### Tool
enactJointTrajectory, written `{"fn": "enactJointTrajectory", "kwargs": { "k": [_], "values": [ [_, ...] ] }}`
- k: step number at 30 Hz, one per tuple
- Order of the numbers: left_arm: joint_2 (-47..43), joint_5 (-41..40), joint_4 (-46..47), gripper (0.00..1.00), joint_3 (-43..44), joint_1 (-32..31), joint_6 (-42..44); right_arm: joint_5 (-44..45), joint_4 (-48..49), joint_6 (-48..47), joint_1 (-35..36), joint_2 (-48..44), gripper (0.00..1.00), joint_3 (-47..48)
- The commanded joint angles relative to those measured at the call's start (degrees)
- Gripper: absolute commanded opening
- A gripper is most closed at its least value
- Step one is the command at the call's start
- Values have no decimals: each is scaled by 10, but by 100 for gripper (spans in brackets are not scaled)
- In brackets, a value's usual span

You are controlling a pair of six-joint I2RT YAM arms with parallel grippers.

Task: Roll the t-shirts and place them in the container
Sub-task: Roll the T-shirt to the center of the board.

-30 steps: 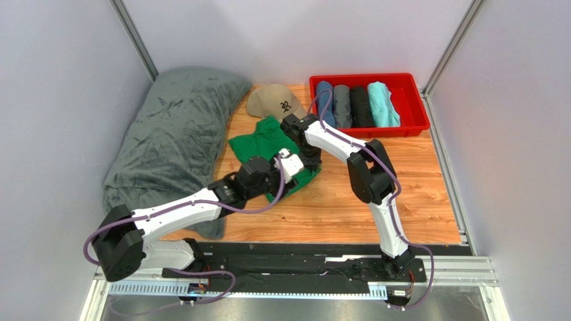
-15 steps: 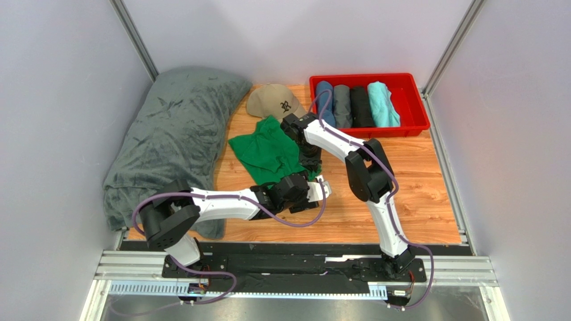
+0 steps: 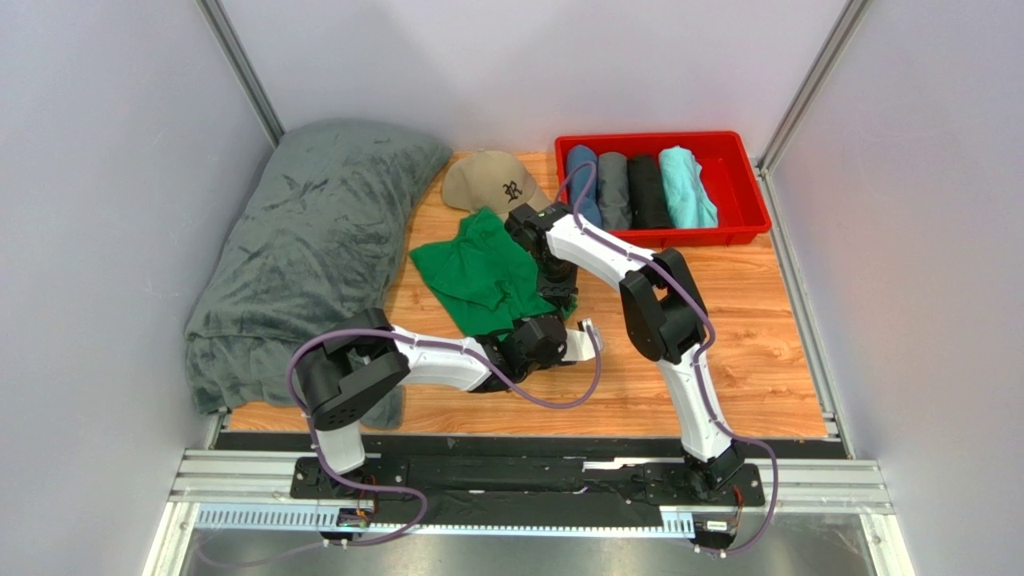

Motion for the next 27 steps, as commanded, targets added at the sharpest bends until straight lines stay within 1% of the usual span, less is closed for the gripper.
{"fn": "enactJointTrajectory", "kwargs": {
  "k": [1, 3, 4, 6, 7, 8, 9, 11, 12, 13, 15, 18, 20, 21, 22, 23, 25, 26, 27],
  "values": [
    [12, -20, 40, 51, 19, 6, 12, -10, 18, -4, -5, -2, 0, -16],
    [13, -11, 28, 38, 23, 17, 2, -12, 21, -2, -6, -8, 0, -22],
    [13, -8, 25, 19, 23, 20, -4, -13, 25, -3, -5, -9, 0, -23],
    [6, 0, 20, 5, 22, 31, -12, -15, 27, -1, -5, -13, 0, -25],
    [1, 6, 15, 0, 20, 34, -28, -15, 34, 1, -5, -16, 3, -26],
    [-11, 15, 0, 0, 20, 38, -39, -12, 42, 4, -6, -21, 8, -31],
    [-19, 33, -12, 0, 21, 43, -51, -10, 50, 8, -6, -39, 20, -44],
    [-41, 55, -49, 0, 25, 50, -92, -2, 90, 22, -6, -66, 35, -64],
    [-48, 85, -58, 0, 25, 54, -104, 1, 105, 26, -5, -78, 47, -75],
    [-64, 99, -70, 0, 20, 62, -128, 5, 128, 36, -6, -106, 50, -88],
    [-75, 145, -86, 0, 18, 71, -162, 23, 146, 49, -10, -131, 57, -98],
    [-97, 208, -113, 0, 22, 95, -211, 49, 185, 81, -17, -191, 61, -126],
    [-109, 263, -135, 0, 24, 116, -234, 71, 222, 112, -21, -246, 62, -167],
    [-112, 275, -139, 0, 24, 122, -254, 79, 239, 123, -22, -266, 63, -184],
    [-119, 288, -146, 0, 24, 129, -263, 91, 277, 129, -22, -309, 64, -227],
    [-120, 312, -150, 0, 24, 140, -265, 94, 298, 142, -23, -328, 64, -247],
    [-122, 340, -162, 0, 26, 156, -305, 106, 354, 153, -24, -367, 65, -289],
    [-122, 372, -167, 0, 26, 177, -320, 107, 375, 166, -23, -399, 65, -335],
    [-118, 389, -173, 0, 29, 188, -351, 109, 413, 174, -23, -416, 65, -357]
  ]
}}
